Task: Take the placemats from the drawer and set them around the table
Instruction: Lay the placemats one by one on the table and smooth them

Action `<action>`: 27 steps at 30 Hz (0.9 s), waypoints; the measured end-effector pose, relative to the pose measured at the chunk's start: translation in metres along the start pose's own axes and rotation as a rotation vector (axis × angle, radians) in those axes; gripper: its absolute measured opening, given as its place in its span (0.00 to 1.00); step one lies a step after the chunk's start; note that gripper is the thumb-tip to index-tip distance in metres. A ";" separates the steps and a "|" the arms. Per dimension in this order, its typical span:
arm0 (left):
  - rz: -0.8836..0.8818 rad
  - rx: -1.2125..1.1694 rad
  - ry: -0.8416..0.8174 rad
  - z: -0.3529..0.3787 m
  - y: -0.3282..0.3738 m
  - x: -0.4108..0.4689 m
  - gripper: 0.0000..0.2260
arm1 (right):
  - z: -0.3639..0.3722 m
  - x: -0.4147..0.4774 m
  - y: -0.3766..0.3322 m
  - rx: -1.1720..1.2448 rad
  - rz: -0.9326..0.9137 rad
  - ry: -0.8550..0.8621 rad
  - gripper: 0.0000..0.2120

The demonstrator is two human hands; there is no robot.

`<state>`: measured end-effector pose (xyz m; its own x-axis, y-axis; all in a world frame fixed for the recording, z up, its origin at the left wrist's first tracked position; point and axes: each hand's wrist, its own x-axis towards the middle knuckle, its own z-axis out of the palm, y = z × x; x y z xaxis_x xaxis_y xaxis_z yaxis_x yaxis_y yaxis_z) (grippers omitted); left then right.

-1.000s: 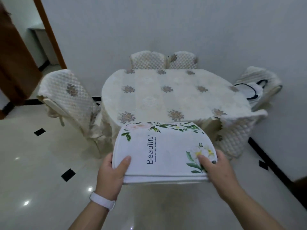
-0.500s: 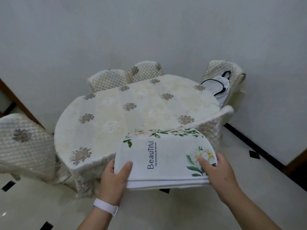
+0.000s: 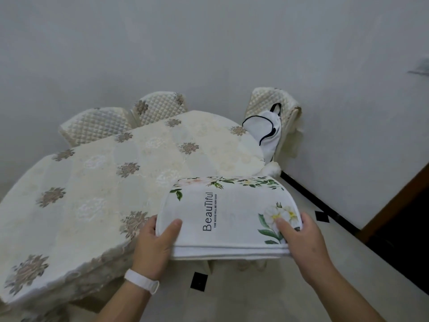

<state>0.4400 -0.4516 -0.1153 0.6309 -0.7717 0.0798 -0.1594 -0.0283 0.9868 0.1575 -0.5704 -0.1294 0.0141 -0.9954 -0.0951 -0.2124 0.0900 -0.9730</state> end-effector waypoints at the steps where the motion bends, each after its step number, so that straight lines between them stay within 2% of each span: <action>1: 0.005 0.001 -0.001 0.007 -0.002 0.009 0.11 | 0.000 0.008 0.001 -0.005 0.011 0.013 0.05; 11: -0.062 -0.091 -0.039 0.086 -0.028 0.139 0.18 | 0.010 0.127 -0.018 -0.094 0.033 0.120 0.05; 16: -0.092 -0.156 -0.043 0.113 -0.036 0.221 0.15 | 0.038 0.200 -0.038 -0.175 0.039 0.148 0.05; 23: -0.151 -0.190 -0.036 0.124 -0.051 0.308 0.15 | 0.087 0.272 -0.055 -0.224 0.037 0.125 0.06; 27: -0.117 -0.180 0.009 0.134 -0.048 0.349 0.15 | 0.103 0.312 -0.066 -0.231 0.021 0.122 0.06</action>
<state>0.5659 -0.8048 -0.1537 0.6442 -0.7640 -0.0359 0.0528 -0.0024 0.9986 0.2761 -0.8830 -0.1163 -0.1072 -0.9914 -0.0751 -0.4288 0.1142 -0.8962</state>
